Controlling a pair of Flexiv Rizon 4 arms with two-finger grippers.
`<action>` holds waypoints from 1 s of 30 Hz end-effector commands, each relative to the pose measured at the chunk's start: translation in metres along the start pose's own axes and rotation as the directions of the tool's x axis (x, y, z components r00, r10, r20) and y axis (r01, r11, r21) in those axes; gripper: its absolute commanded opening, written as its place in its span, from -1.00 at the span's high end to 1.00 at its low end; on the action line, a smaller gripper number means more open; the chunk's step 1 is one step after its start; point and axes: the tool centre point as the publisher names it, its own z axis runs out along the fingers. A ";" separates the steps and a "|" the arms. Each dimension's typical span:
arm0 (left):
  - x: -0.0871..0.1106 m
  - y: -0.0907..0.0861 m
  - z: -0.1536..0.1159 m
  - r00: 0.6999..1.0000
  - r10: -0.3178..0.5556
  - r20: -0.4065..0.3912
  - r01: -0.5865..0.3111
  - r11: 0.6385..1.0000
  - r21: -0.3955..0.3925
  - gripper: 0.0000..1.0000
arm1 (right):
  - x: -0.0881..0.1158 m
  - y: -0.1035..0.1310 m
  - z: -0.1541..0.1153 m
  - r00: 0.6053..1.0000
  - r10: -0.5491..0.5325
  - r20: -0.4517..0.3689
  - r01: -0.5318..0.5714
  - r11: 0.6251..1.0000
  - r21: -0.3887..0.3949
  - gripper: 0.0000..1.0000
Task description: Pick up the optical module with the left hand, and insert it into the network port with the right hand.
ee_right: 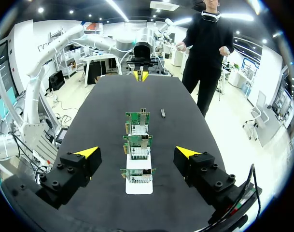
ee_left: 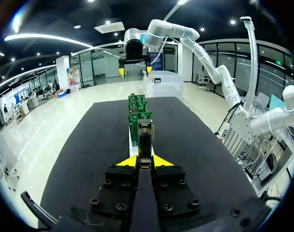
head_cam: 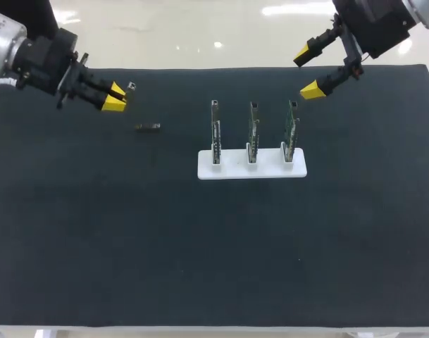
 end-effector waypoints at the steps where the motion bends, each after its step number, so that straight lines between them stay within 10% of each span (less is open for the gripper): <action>1: -0.002 0.000 0.003 0.997 0.022 0.071 -0.022 1.000 -0.003 1.00 | 0.000 0.000 0.000 1.000 0.000 0.000 0.000 1.000 0.001 -1.00; 8: -0.031 0.000 0.026 0.959 0.047 0.280 -0.042 0.999 -0.024 1.00 | 0.000 0.000 0.000 1.000 0.000 0.000 0.000 1.000 0.001 -1.00; 30: -0.104 0.007 0.100 0.888 0.037 0.458 0.001 0.997 -0.082 1.00 | 0.000 0.000 0.000 1.000 0.000 0.000 0.000 1.000 0.001 -1.00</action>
